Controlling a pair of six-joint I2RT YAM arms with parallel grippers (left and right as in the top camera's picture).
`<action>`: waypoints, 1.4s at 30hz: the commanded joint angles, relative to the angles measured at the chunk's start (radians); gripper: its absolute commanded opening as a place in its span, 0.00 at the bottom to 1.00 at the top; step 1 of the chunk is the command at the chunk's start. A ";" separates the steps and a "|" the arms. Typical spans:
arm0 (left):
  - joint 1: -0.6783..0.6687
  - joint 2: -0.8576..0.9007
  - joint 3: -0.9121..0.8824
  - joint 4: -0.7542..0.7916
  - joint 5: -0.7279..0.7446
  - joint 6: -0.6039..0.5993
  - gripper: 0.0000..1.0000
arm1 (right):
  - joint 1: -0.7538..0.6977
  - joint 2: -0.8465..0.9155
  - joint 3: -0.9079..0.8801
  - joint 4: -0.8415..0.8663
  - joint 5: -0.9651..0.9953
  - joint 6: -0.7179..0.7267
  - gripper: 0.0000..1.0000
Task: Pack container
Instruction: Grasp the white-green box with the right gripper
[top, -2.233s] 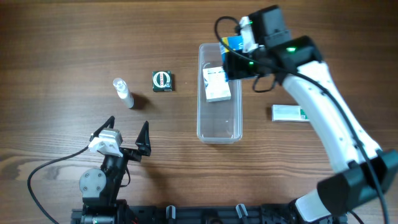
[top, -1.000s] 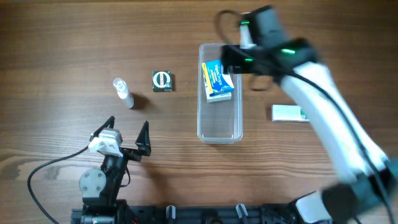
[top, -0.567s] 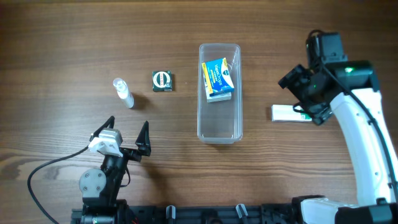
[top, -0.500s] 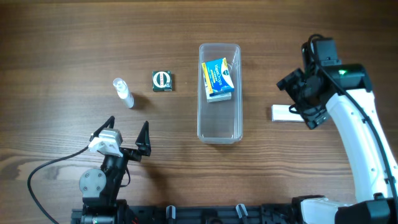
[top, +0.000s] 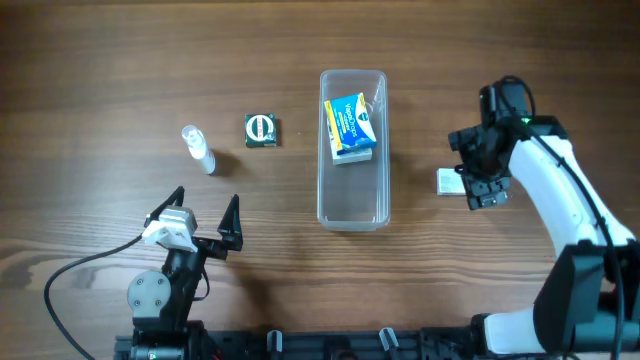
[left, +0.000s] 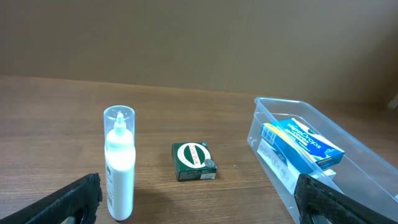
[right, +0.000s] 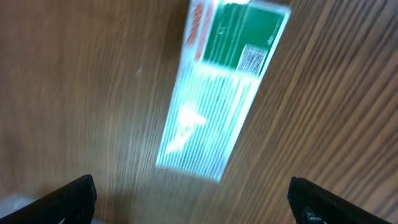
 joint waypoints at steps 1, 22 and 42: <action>0.008 -0.004 -0.006 -0.003 -0.006 -0.010 1.00 | -0.062 0.031 -0.013 0.006 -0.018 -0.006 1.00; 0.008 -0.004 -0.006 -0.003 -0.006 -0.010 1.00 | -0.085 0.235 -0.013 0.120 -0.033 -0.057 1.00; 0.008 -0.004 -0.006 -0.003 -0.006 -0.010 1.00 | -0.085 0.236 -0.078 0.198 -0.037 -0.054 1.00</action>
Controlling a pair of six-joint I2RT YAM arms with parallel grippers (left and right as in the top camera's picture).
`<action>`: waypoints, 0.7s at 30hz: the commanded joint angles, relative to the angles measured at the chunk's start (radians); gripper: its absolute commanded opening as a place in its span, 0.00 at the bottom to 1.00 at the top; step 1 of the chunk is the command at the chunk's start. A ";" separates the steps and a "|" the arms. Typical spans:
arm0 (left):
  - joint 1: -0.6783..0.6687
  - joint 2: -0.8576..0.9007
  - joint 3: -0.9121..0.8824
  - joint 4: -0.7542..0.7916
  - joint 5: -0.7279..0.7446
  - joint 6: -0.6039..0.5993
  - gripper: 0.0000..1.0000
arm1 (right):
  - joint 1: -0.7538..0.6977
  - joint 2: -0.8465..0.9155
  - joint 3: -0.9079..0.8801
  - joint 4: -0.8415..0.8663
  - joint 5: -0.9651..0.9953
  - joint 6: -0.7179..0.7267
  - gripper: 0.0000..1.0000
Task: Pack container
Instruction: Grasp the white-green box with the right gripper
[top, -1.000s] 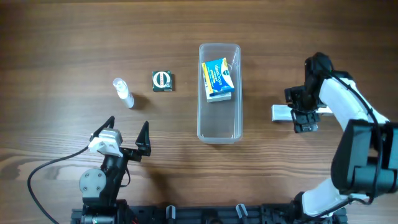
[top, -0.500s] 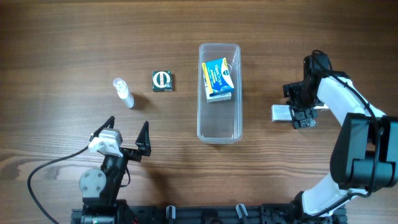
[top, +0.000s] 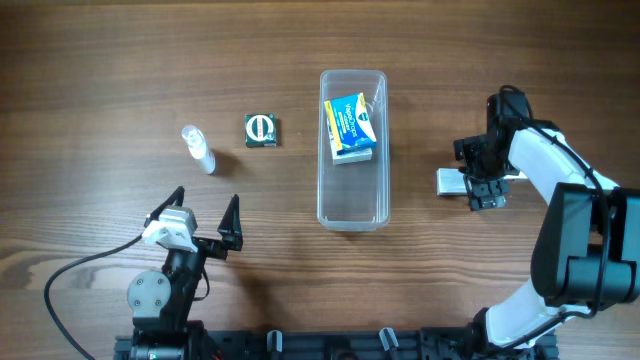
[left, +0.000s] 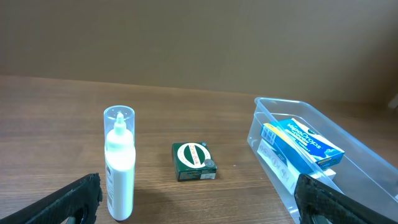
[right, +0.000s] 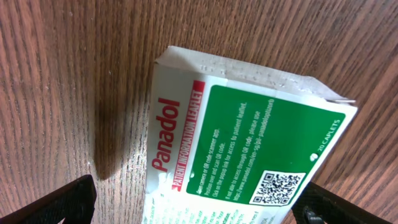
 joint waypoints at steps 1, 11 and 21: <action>0.008 -0.004 -0.006 -0.003 -0.006 -0.010 1.00 | -0.002 0.032 -0.035 0.027 -0.011 -0.007 0.95; 0.008 -0.004 -0.006 -0.003 -0.006 -0.010 1.00 | -0.002 0.032 -0.035 -0.011 -0.024 -0.009 0.67; 0.008 -0.004 -0.006 -0.003 -0.006 -0.010 1.00 | -0.002 0.032 -0.035 -0.010 -0.024 -0.039 0.50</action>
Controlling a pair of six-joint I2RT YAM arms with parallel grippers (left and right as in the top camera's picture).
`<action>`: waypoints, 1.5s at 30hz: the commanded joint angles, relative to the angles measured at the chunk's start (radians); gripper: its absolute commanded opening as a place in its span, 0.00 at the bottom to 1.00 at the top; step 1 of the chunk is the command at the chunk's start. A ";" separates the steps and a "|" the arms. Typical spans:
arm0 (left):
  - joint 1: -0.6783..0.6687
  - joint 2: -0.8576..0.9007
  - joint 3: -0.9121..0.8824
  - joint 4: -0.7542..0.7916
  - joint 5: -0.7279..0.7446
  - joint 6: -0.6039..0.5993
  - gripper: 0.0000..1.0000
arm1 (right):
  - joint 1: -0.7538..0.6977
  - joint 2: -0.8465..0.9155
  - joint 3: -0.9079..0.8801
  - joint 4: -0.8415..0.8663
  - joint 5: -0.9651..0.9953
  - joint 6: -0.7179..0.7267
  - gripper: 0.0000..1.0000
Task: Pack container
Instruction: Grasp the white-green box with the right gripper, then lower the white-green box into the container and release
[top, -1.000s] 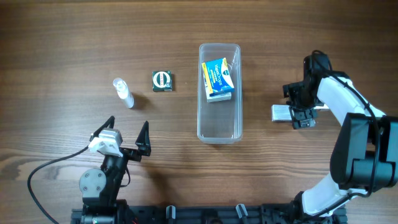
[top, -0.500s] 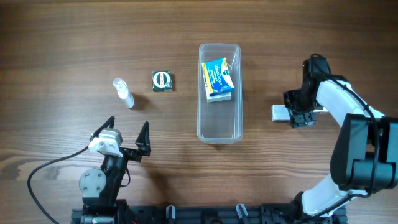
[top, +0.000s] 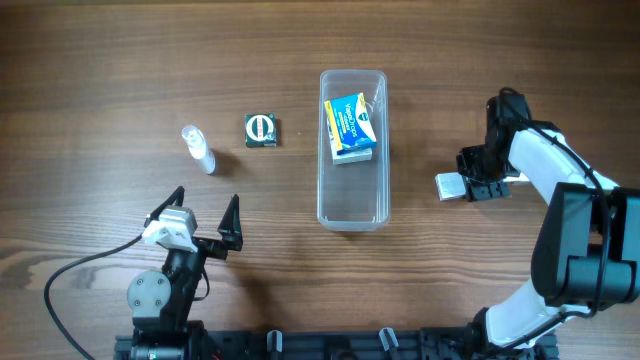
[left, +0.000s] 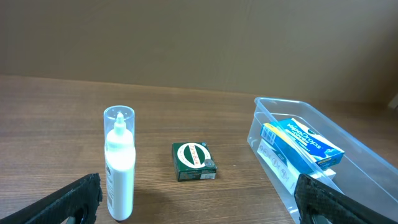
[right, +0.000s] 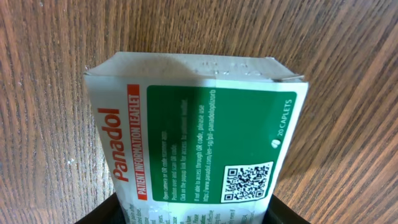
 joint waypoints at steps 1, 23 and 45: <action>0.008 -0.004 -0.006 -0.003 -0.006 -0.010 1.00 | -0.001 0.032 -0.028 0.013 -0.017 -0.040 0.50; 0.008 -0.004 -0.006 -0.003 -0.006 -0.010 1.00 | 0.512 -0.405 0.216 -0.099 0.036 -0.686 0.49; 0.008 -0.004 -0.006 -0.003 -0.006 -0.010 1.00 | 0.681 -0.181 0.216 -0.217 0.029 -0.694 0.51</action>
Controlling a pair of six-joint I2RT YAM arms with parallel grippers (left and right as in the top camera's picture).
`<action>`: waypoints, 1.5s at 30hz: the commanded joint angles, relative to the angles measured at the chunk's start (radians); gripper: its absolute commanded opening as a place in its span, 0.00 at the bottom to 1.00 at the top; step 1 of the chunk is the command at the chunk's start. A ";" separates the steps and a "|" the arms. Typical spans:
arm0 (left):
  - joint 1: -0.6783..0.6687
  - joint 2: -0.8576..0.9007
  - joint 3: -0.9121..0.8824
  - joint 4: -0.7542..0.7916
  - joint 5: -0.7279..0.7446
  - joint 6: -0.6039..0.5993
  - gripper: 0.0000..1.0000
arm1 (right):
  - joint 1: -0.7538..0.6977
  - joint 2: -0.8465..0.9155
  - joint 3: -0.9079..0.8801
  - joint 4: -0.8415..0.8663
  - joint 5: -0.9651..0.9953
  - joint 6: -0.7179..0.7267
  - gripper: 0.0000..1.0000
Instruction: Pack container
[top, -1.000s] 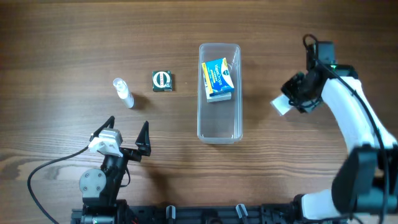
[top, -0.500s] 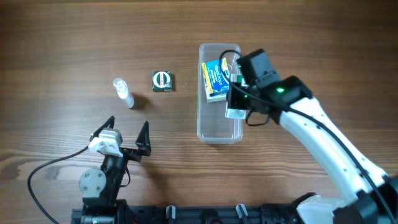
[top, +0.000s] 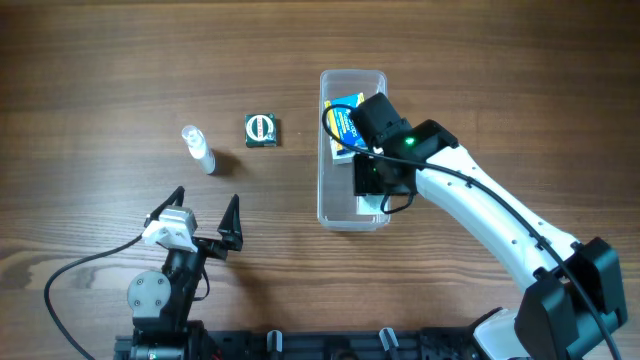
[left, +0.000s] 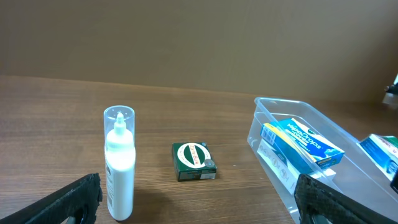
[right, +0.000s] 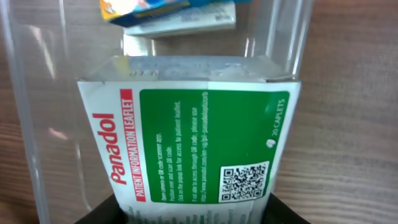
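Observation:
A clear plastic container stands at mid-table with a blue box in its far half. My right gripper is over the container's near half, shut on the green-and-white Panadol box, which hangs inside the clear walls. From the left wrist, that box shows at the container's right end. My left gripper rests open near the front edge, holding nothing.
A small dark green box lies left of the container. A white bottle with a clear cap stands further left. The left wrist view shows the bottle and the green box ahead of the open fingers.
My right gripper, shut on the Panadol box on the table right of the container, now holds it over and within the container's near half. The left arm has not moved.
My right gripper was open above the Panadol box lying right of the container. It stood closer over the box, then shut on it there. Now the box is held in the container's near half. Bottle, green box and left arm stayed put.

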 joint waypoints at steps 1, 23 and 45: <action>0.008 -0.004 -0.006 -0.003 -0.006 -0.009 1.00 | 0.017 0.010 0.018 -0.003 -0.011 0.048 0.52; 0.008 -0.004 -0.006 -0.003 -0.006 -0.009 1.00 | 0.016 0.008 0.025 0.117 0.022 0.040 0.61; 0.008 -0.004 -0.006 -0.003 -0.006 -0.009 1.00 | -0.672 -0.095 0.168 -0.074 0.171 0.167 1.00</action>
